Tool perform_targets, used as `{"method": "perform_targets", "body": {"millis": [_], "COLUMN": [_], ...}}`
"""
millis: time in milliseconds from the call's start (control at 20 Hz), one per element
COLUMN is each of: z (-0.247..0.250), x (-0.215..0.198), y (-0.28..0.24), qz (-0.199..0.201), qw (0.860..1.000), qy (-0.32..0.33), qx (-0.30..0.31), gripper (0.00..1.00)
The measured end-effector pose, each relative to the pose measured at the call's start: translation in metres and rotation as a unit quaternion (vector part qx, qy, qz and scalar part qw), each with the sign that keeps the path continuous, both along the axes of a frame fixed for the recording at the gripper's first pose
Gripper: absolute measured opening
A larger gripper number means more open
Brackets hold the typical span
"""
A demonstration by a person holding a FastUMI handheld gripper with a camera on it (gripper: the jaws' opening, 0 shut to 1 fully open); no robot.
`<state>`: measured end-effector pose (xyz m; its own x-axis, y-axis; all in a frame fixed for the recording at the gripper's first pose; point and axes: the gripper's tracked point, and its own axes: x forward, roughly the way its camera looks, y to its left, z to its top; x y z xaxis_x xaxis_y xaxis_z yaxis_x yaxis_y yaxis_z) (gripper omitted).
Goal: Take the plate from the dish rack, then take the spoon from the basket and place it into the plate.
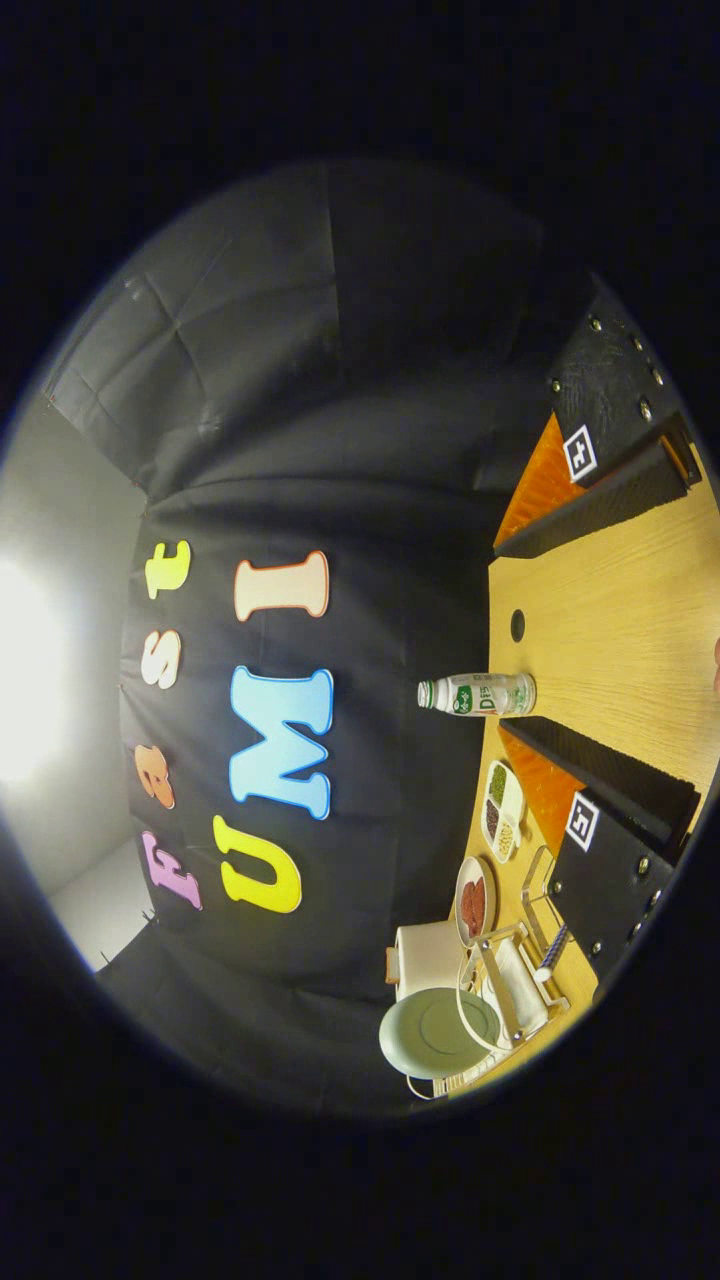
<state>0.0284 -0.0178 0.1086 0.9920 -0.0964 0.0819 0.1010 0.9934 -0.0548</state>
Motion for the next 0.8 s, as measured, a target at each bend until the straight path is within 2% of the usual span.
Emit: {"method": "perform_targets", "body": {"millis": [100, 250, 500, 800], "z": [0.017, 0.036, 0.076, 0.110], "x": [-0.030, -0.068, -0.113, -0.140], "y": [-0.004, 0.001, 0.039, 0.111], "qz": [-0.011, -0.005, 0.052, 0.110], "qw": [1.000, 1.000, 0.998, 0.994], "qy": [0.001, 0.011, 0.011, 0.004], "qx": [-0.006, -0.014, -0.023, -0.019], "gripper": [0.97, 0.97, 0.97, 0.97]}}
